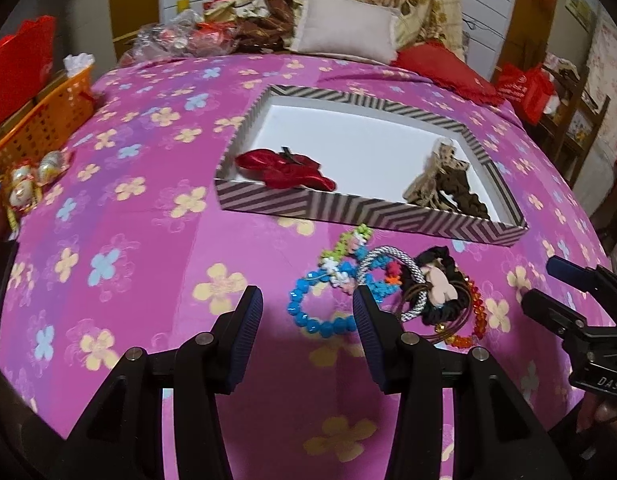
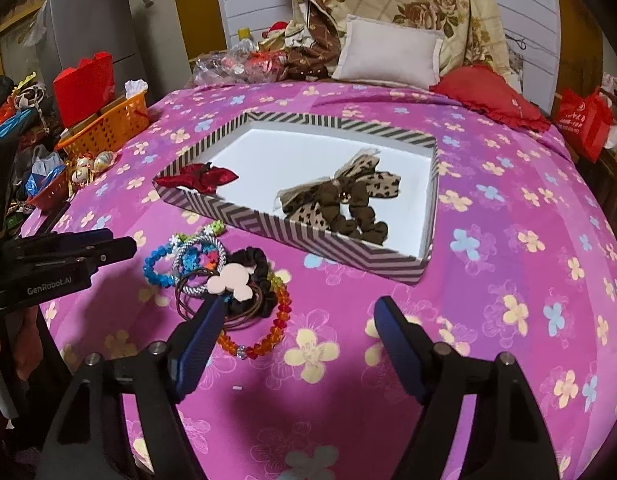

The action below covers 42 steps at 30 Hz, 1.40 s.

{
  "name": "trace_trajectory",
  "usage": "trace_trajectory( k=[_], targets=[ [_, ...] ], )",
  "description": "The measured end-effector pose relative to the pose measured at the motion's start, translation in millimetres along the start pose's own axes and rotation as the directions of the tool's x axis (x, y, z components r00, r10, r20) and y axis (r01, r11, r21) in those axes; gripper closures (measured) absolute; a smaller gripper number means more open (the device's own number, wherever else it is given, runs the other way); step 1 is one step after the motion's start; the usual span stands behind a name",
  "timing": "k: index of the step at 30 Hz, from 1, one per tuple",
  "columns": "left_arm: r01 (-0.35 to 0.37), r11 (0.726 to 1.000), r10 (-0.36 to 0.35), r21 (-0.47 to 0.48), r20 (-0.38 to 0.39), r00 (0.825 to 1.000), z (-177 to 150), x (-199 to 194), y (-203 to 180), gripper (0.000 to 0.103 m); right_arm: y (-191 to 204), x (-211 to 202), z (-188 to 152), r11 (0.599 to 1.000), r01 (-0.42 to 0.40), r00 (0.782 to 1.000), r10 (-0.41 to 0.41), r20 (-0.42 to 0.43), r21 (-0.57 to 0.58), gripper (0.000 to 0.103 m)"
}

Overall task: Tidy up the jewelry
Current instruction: 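Open and withdraw both tools from the box toward the remaining jewelry pile, then grasp the silver braided bangle with the left tool while the right approaches the black scrunchie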

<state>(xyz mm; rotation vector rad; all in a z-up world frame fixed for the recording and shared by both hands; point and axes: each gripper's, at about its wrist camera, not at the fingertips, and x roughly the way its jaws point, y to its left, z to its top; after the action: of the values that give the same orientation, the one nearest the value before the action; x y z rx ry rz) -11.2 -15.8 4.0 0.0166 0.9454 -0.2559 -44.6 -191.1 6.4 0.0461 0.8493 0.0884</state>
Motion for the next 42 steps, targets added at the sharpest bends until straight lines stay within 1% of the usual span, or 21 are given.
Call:
trace_trajectory(
  k=[4,8,9,11,13,15,19,23,25,28,32,34,37,41,42],
  targets=[
    [0.042,0.998,-0.042,0.040,-0.015,0.999,7.5,9.1,-5.8,0.077,-0.5,3.4,-1.2,1.000,-0.009,1.000,0.009,-0.008,0.001,0.023],
    [0.078,0.994,-0.074,0.076,-0.046,0.996,15.8,22.1,-9.5,0.087,2.3,5.9,-1.4,0.999,-0.039,0.999,0.039,-0.005,-0.009,0.023],
    [0.086,0.993,-0.082,0.082,-0.055,0.995,17.3,25.5,-10.4,0.088,3.2,7.5,-1.3,0.999,-0.041,0.999,0.041,-0.008,-0.012,0.024],
    [0.107,0.990,-0.100,0.093,-0.076,0.992,20.1,32.4,-11.2,0.089,4.6,12.5,-1.0,0.999,-0.047,0.999,0.047,-0.018,-0.021,0.033],
    [0.116,0.988,-0.107,0.101,-0.090,0.990,21.7,36.9,-12.0,0.089,6.6,18.9,-0.9,0.998,-0.063,0.997,0.062,-0.033,-0.026,0.044],
    [0.127,0.986,-0.117,0.109,-0.099,0.988,22.0,39.6,-13.1,0.089,9.1,24.8,-1.2,0.997,-0.073,0.996,0.071,-0.046,-0.030,0.050],
    [0.141,0.983,-0.128,0.114,-0.113,0.985,23.3,44.4,-14.5,0.089,15.6,37.3,-1.3,0.995,-0.090,0.994,0.087,-0.068,-0.043,0.055],
    [0.139,0.984,-0.125,0.115,-0.124,0.984,24.2,49.7,-14.1,0.089,19.5,48.0,-1.8,0.994,-0.098,0.992,0.094,-0.088,-0.049,0.061],
    [0.142,0.984,-0.128,0.110,-0.128,0.984,24.7,51.9,-13.3,0.089,19.7,53.1,-2.1,0.993,-0.108,0.990,0.104,-0.097,-0.044,0.068],
    [0.148,0.984,-0.134,0.103,-0.132,0.982,25.3,54.0,-12.0,0.089,20.3,55.4,-0.7,0.993,-0.112,0.990,0.107,-0.092,-0.045,0.072],
    [0.151,0.984,-0.137,0.098,-0.134,0.981,26.9,54.6,-11.7,0.089,20.5,58.2,1.1,0.993,-0.113,0.989,0.108,-0.102,-0.045,0.074],
    [0.153,0.984,-0.139,0.096,-0.134,0.981,27.4,54.5,-11.7,0.089,20.2,54.5,2.4,0.993,-0.113,0.990,0.109,-0.092,-0.040,0.074],
    [0.153,0.984,-0.140,0.095,-0.136,0.981,27.4,55.3,-11.5,0.089,23.2,47.4,4.2,0.992,-0.103,0.992,0.098,-0.084,-0.068,0.074],
    [0.154,0.984,-0.141,0.093,-0.135,0.981,27.5,55.7,-11.4,0.089,28.6,47.7,4.3,0.991,-0.099,0.992,0.091,-0.087,-0.094,0.074],
    [0.155,0.984,-0.141,0.093,-0.135,0.981,27.6,55.9,-11.5,0.089,29.7,48.5,4.0,0.991,-0.096,0.992,0.087,-0.088,-0.098,0.076]
  ],
)
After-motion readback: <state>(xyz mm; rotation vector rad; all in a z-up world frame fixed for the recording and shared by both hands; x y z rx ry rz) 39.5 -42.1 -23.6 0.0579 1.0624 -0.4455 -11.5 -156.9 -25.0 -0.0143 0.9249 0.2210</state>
